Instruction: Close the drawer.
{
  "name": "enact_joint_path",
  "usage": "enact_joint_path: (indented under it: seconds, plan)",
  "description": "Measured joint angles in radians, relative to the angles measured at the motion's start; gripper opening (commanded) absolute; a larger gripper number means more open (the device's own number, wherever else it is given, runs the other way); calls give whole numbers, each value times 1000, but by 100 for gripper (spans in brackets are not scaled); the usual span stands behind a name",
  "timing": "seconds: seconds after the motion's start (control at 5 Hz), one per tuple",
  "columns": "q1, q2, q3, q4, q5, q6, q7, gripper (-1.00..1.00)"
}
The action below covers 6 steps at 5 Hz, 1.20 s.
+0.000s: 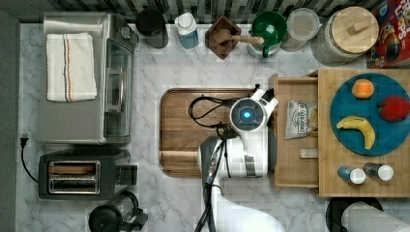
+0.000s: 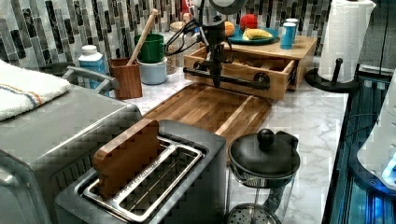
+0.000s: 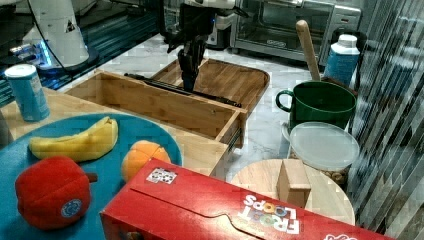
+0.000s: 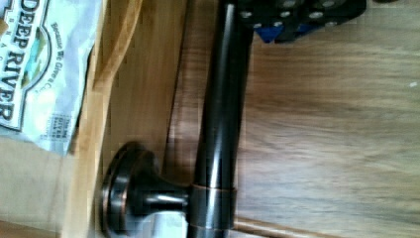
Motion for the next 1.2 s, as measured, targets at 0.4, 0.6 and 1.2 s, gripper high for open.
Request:
enact_joint_path:
  seconds: [0.4,0.6,1.2]
  plan:
    - [-21,0,-98,4,-1,39,-126,-100]
    - [-65,18,-122,33,0,36,-205,-100]
    - [-101,65,-135,102,26,1,-369,-100]
